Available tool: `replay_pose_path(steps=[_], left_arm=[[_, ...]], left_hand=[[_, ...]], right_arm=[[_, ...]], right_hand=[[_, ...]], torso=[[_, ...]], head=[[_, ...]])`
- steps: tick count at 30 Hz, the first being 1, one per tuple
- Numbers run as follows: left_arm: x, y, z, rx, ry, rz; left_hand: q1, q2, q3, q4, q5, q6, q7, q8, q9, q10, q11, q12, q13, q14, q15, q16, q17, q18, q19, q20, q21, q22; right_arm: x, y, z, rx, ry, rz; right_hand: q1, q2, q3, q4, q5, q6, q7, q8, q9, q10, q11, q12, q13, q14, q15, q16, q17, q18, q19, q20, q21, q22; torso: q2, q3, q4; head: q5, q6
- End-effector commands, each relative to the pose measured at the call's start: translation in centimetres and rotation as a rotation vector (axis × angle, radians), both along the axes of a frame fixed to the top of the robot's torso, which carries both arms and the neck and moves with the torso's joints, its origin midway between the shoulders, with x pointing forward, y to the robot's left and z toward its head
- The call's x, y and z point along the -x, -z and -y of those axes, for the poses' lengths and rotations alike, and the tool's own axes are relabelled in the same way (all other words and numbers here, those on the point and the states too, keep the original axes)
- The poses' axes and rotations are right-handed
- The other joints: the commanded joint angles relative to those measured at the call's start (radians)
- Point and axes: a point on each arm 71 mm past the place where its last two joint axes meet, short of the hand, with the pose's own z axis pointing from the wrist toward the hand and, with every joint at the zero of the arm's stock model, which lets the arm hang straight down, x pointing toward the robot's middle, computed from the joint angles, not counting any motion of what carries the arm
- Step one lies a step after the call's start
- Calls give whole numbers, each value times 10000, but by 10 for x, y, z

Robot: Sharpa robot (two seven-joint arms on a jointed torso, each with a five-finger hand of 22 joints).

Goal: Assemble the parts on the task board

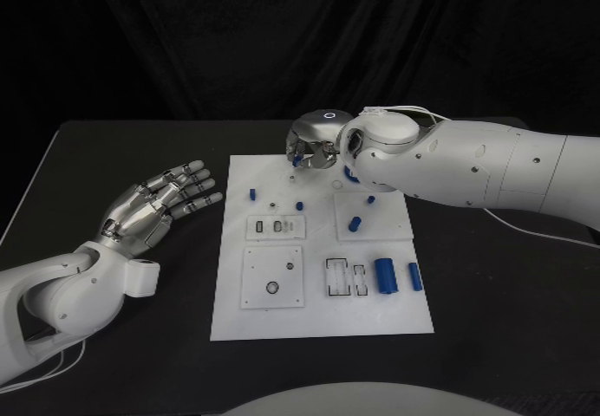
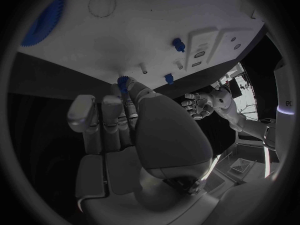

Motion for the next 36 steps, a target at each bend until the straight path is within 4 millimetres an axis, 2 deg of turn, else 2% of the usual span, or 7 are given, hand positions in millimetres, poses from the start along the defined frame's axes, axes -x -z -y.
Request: replay_pose_path(steps=[1,13,29,31,33,35,36], left_arm=[[0,-9,-1,678,-170,1006],[0,-9,-1,671,-153,983],[-1,-8,0,645,-129,941],[-1,-8,0,642,-127,937],[-2,-8,0,638,-126,932],[-2,-8,-1,636,-125,930],[-2,-8,-1,636,-124,929]], left_hand=[[-5,-38,52,5,26,41,37,37,13,-2,97,32,-10,-25,63,36,-15,81,-75,10,-39,-10],[-8,-45,79,-1,11,41,42,36,12,-4,102,31,-12,-32,63,34,-17,78,-79,9,-40,-12],[-16,-12,197,-8,-2,30,64,31,10,-7,117,32,-15,-52,66,27,-23,68,-92,6,-45,-17],[-15,-10,205,-10,-3,31,65,32,10,-8,118,31,-15,-52,67,28,-23,67,-93,6,-46,-17],[-17,-10,221,-12,-5,19,67,28,8,-9,120,31,-16,-56,68,26,-24,66,-94,6,-46,-18],[-17,-10,221,-12,-5,19,67,28,8,-9,120,31,-16,-56,68,26,-24,66,-94,6,-46,-18],[-17,-10,221,-12,-5,19,67,28,8,-9,120,31,-16,-56,68,26,-24,66,-94,6,-46,-18]], right_arm=[[0,3,1,64,134,-81],[-2,11,1,155,203,-245],[-7,15,3,397,479,-442],[-7,16,3,438,494,-489],[-7,17,3,491,518,-546],[-7,17,4,519,535,-576],[-7,17,5,513,544,-570]], right_hand=[[99,-4,11,-35,47,-75,-6,22,17,-33,43,-39,11,-15,46,-59,-27,3,-28,19,-72,-30],[95,-4,11,-29,35,-138,-25,0,107,-142,89,-168,4,-69,75,-114,-95,14,-78,38,-128,-84],[46,-42,58,41,13,-693,-104,-446,205,-755,262,-576,30,-479,141,-561,-732,137,-483,112,-583,-581],[-41,-117,32,109,-61,-998,-162,-701,140,-1300,368,-835,-11,-578,115,-681,-887,166,-570,95,-707,-687],[-182,-252,-124,175,-174,-1951,-390,-1344,-166,-2320,433,-1297,-44,-783,98,-944,-1243,222,-766,83,-979,-967],[-257,-268,-313,172,-272,-2530,-561,-1747,-419,-2997,446,-1539,-31,-945,115,-1135,-1487,269,-928,97,-1228,-1200],[-361,-250,-543,182,-321,-3598,-734,-1996,-960,-3597,453,-1698,-30,-1124,138,-1315,-1717,323,-1099,113,-1505,-1446]], torso=[[-3,-14,-5],[3,-12,17],[6,-1,-3],[4,-1,-7],[4,-2,-4],[4,-2,-4],[3,-3,0]], head=[[-4,-46],[-37,-119],[-64,-137],[-54,-147],[-51,-148],[-51,-148],[-51,-146]])
